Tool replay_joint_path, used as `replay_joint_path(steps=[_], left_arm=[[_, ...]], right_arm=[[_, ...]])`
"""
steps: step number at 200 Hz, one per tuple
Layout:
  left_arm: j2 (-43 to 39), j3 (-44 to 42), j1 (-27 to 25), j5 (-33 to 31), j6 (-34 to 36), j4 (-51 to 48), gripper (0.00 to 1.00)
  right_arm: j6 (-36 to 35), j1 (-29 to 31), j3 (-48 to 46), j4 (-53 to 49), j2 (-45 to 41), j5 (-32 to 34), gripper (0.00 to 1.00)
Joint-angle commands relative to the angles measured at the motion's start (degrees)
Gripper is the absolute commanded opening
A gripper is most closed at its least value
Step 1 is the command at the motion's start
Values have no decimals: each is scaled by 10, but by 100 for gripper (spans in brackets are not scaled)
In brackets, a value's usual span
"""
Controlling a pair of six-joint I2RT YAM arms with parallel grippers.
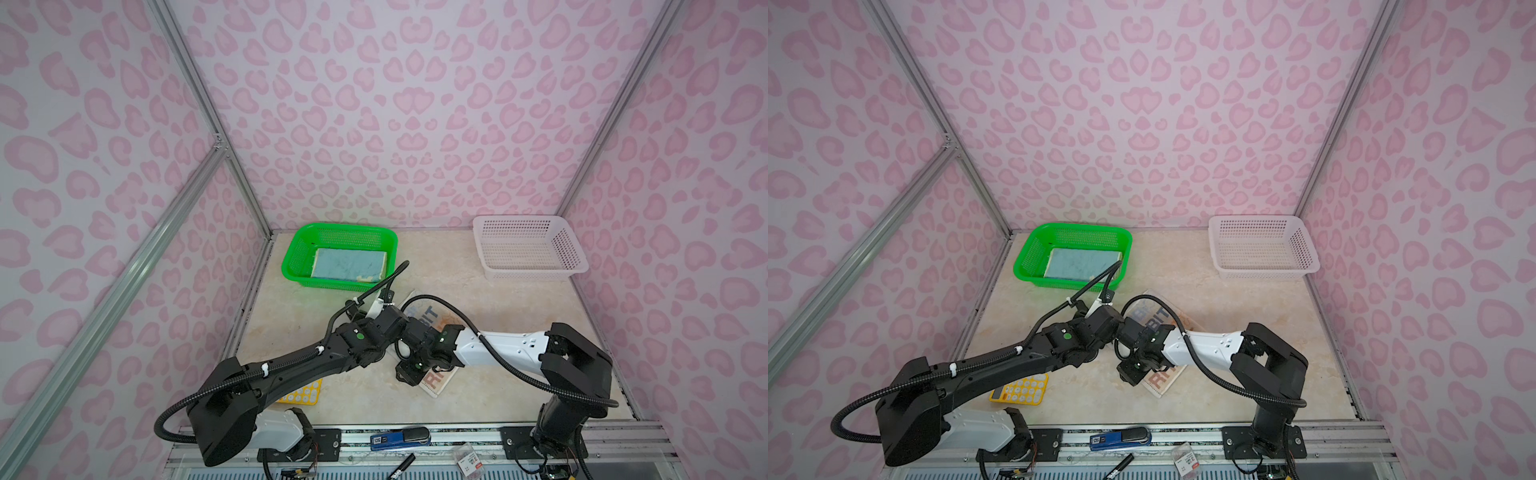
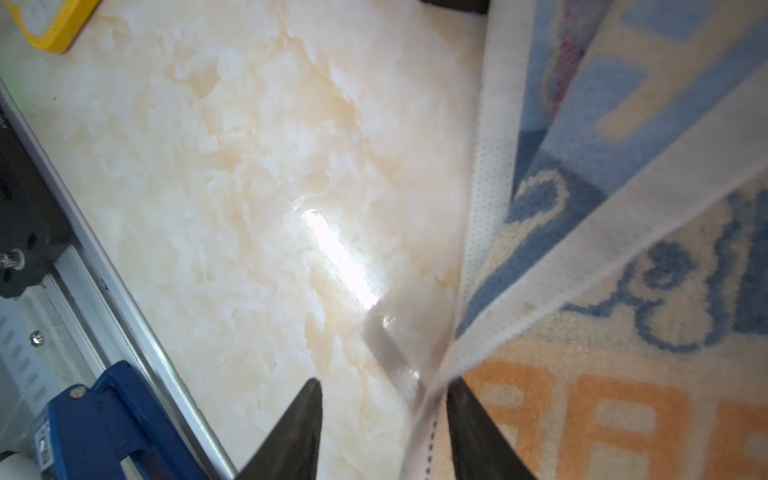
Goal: Fold and stack the towels
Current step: 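Open both grippers and lift them off the folded towel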
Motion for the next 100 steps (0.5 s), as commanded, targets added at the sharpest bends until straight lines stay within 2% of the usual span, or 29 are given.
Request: replay_joint_path(steps=[1,33,62,84,100], left_arm=[[-12,-4,7,-41,-22,15,43],[-34,-6,24,-80,-52,7,43],[-76,-20,41,-91,-67,18,44],[-105,-32,51,-43,-54,40,45],[-111,-31,52,20,-31,54,45]], right_arm=[[-37,3,1,-8,-9,9,50],[-27,-8,-11,15,-46,-5,50],[9,-49,-55,74,-92,-38,51],[57,-98,-99,107,-131,-18,51],[90,-140,-130,111,-160,13,50]])
